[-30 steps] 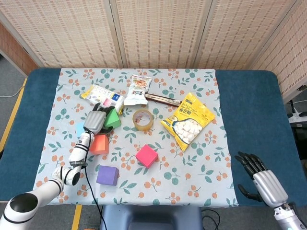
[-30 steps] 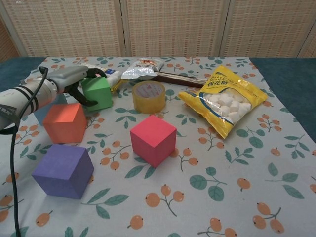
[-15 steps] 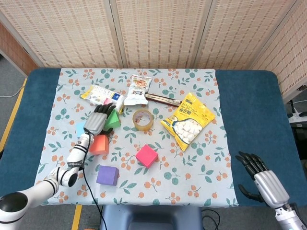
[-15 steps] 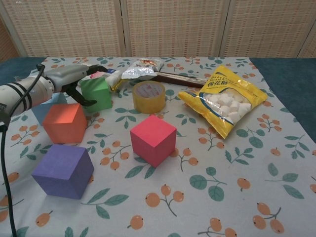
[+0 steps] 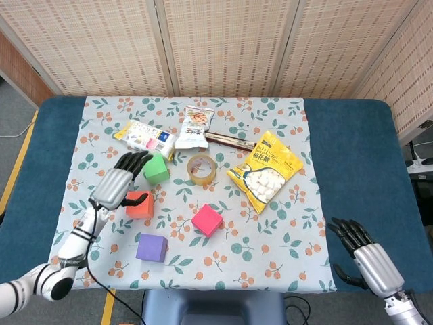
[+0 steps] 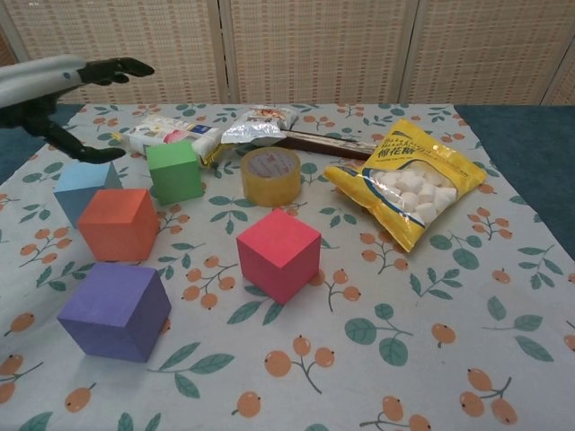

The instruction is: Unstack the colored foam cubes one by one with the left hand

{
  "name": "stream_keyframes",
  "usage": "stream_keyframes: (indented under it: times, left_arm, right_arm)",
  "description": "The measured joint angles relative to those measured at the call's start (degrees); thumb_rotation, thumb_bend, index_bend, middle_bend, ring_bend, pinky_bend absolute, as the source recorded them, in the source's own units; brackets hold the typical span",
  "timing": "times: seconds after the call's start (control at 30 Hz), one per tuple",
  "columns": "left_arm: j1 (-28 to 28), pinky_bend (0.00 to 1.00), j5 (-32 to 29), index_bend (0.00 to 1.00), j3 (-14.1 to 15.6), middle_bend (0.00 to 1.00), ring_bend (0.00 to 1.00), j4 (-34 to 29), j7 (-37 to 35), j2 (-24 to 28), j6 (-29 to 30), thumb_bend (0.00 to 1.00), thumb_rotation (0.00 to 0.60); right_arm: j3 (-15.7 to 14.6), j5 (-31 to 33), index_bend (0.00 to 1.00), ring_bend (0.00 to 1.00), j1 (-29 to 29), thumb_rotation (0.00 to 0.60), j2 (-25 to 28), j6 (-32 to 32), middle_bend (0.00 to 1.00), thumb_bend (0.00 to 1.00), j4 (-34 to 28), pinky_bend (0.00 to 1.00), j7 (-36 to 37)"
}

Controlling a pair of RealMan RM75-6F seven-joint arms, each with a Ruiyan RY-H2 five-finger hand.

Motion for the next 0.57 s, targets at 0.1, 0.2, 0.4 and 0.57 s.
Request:
stream_keyframes:
  times: [0.1, 0.2, 0.4, 0.57]
  left_arm:
    - [6.21, 0.0, 5.03, 0.0, 4.78, 0.0, 0.0, -7.67, -0.92, 5.79, 6.29, 0.32, 0.6]
    - [12.68, 0.0, 11.33, 0.0, 10.6, 0.0, 0.0, -10.77, -1.18, 9.19, 14.16, 0.32, 0.6]
    - [27.09, 0.0, 16.33, 0.0, 15.89, 0.0, 0.0, -8.08, 2.33, 10.25, 30.86, 0.34, 0.6]
    - [30.08, 0.0, 16.14, 0.0, 17.8, 0.0, 0.0, -8.55, 5.49, 11.83, 31.49, 0.33, 0.6]
  right_arm:
    - [0.47, 0.55, 0.0, 0.0, 0.01, 0.6, -0.88, -0.11, 0.0, 0.27, 0.52, 0.0, -1.13]
    - [0.97, 1.08, 0.0, 0.0, 0.03, 0.6, -2.31, -0.4, 0.0, 0.27, 1.04, 0.0, -3.05]
    - [1.59, 1.08, 0.0, 0.0, -0.81, 0.6, -3.71, 1.52, 0.0, 0.27, 1.25, 0.0, -5.86]
    - [1.51, 1.23, 0.0, 0.0, -0.96, 0.6, -3.53, 1.55, 0.0, 0.27, 0.83, 0.0, -4.9]
